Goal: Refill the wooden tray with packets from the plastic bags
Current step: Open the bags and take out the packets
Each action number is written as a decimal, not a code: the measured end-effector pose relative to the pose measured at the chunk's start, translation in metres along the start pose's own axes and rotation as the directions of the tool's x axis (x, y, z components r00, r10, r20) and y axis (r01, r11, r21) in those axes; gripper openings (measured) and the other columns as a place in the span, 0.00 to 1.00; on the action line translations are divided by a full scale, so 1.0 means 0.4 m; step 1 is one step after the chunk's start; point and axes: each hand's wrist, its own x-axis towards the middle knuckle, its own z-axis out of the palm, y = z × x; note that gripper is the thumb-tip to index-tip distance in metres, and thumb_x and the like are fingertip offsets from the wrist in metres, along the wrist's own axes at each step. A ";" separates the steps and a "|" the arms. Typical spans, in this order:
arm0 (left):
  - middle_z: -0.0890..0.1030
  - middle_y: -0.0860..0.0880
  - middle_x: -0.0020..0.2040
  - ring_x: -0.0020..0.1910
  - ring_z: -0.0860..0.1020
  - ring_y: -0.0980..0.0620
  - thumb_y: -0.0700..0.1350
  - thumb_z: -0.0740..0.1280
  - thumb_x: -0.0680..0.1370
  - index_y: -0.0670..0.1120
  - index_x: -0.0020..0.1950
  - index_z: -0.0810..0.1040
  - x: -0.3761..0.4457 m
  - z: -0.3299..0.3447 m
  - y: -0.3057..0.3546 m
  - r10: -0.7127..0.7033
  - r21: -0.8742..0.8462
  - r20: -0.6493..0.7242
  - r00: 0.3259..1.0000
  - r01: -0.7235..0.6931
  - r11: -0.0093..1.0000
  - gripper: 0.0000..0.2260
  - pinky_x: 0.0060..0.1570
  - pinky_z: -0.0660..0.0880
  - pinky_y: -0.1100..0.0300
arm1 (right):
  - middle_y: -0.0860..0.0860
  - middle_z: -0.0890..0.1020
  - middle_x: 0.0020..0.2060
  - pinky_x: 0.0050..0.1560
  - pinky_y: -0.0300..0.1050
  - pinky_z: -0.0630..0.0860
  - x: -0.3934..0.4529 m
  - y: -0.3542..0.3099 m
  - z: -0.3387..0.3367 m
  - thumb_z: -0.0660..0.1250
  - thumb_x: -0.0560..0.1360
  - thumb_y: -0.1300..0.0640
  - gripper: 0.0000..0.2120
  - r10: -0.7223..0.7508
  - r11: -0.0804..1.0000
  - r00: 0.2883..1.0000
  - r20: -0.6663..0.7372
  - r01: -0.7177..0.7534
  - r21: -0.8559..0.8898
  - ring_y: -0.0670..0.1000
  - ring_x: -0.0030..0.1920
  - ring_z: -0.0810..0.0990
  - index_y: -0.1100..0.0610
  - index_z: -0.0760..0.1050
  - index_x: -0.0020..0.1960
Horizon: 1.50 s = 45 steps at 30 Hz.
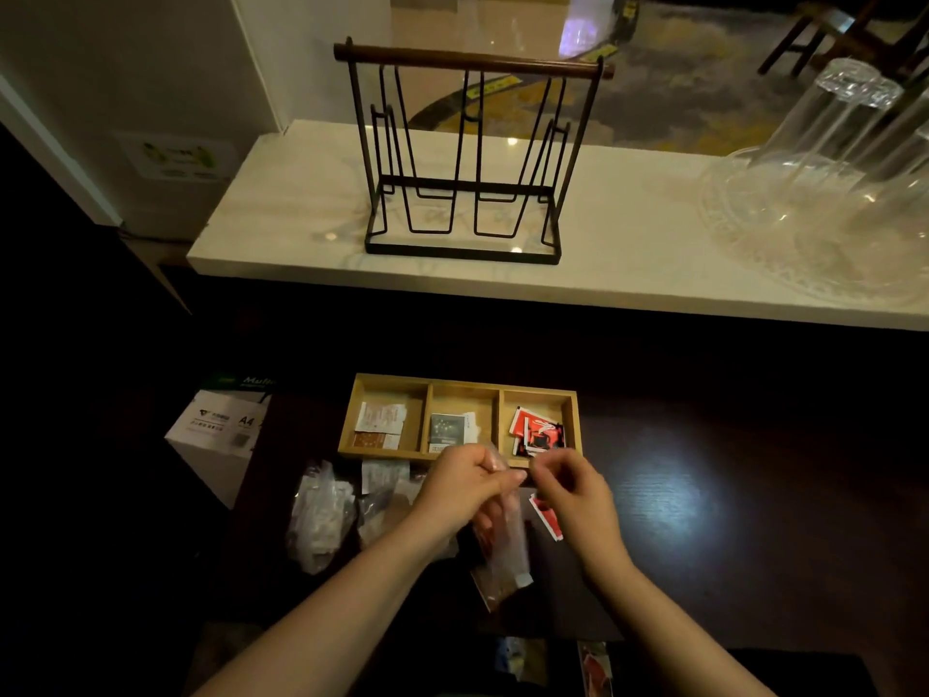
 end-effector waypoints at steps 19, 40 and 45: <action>0.80 0.50 0.35 0.27 0.77 0.56 0.48 0.69 0.75 0.50 0.38 0.73 0.040 -0.071 -0.024 0.020 0.374 0.198 0.980 -0.094 0.923 0.08 0.26 0.75 0.66 | 0.45 0.78 0.48 0.42 0.32 0.76 -0.024 -0.058 0.075 0.74 0.69 0.56 0.17 -0.143 0.922 0.951 0.273 0.229 -0.313 0.41 0.44 0.78 0.52 0.73 0.56; 0.83 0.51 0.30 0.31 0.80 0.59 0.43 0.68 0.76 0.43 0.41 0.75 -0.120 -0.080 -0.156 -0.124 -0.174 0.083 0.989 0.137 0.975 0.06 0.26 0.74 0.64 | 0.45 0.82 0.44 0.44 0.33 0.75 -0.084 -0.048 0.106 0.75 0.67 0.53 0.16 -0.044 0.904 0.863 0.503 0.248 -0.347 0.42 0.44 0.79 0.36 0.72 0.43; 0.84 0.40 0.40 0.41 0.82 0.47 0.42 0.69 0.75 0.44 0.38 0.75 -0.112 -0.090 -0.162 -0.077 -0.127 0.072 0.994 0.085 0.988 0.07 0.27 0.74 0.62 | 0.49 0.85 0.38 0.46 0.38 0.80 -0.067 -0.054 0.080 0.75 0.68 0.58 0.10 0.022 0.960 0.851 0.525 0.128 -0.248 0.44 0.42 0.83 0.45 0.81 0.45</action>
